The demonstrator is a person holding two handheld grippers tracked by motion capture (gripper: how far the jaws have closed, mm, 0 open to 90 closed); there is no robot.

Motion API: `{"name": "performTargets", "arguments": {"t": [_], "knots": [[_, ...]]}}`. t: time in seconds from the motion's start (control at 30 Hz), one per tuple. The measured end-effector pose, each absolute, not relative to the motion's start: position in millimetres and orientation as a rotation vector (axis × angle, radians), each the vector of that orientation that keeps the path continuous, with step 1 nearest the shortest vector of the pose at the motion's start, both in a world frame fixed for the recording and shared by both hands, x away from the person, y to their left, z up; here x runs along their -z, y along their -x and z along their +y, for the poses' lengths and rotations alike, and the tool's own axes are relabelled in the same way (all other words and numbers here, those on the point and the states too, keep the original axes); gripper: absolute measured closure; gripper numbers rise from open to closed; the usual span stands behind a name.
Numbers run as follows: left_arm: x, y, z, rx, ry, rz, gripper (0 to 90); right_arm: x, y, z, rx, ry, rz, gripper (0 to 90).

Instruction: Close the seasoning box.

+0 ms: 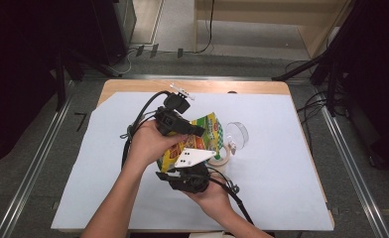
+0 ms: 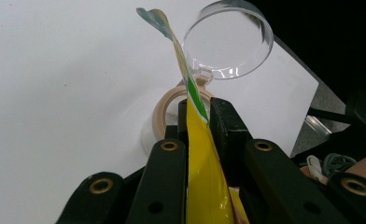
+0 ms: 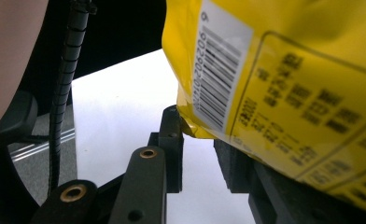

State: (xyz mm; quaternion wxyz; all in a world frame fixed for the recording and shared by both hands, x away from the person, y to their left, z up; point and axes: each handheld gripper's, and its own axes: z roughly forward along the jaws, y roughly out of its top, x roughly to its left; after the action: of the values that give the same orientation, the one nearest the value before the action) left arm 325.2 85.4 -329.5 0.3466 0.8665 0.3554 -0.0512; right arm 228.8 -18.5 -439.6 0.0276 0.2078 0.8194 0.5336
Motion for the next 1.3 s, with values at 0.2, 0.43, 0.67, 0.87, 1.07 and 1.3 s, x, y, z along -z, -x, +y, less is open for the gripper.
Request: {"name": "performTargets", "arguments": {"t": [0.2, 0.43, 0.67, 0.87, 1.07, 1.3], "knots": [[328, -320, 91, 0.141, -2.216, 0.964, 83.7, 440, -227, -16, -1.661, -0.621, 2.54, 74.7], [327, -317, 88, 0.116, -2.229, 0.944, 83.9, 440, -227, -17, -1.666, -0.624, 2.552, 75.6], [331, -324, 90, 0.139, -2.206, 0.954, 81.6, 437, -227, -17, -1.662, -0.605, 2.55, 75.5], [332, -327, 92, 0.166, -2.194, 0.955, 78.4, 436, -228, -17, -1.66, -0.615, 2.555, 75.4], [331, -328, 93, 0.159, -2.188, 0.972, 79.1, 433, -228, -17, -1.668, -0.624, 2.564, 75.1], [331, -328, 92, 0.163, -2.213, 0.972, 74.0, 432, -229, -18, -1.699, -0.628, 2.576, 74.9]]}}
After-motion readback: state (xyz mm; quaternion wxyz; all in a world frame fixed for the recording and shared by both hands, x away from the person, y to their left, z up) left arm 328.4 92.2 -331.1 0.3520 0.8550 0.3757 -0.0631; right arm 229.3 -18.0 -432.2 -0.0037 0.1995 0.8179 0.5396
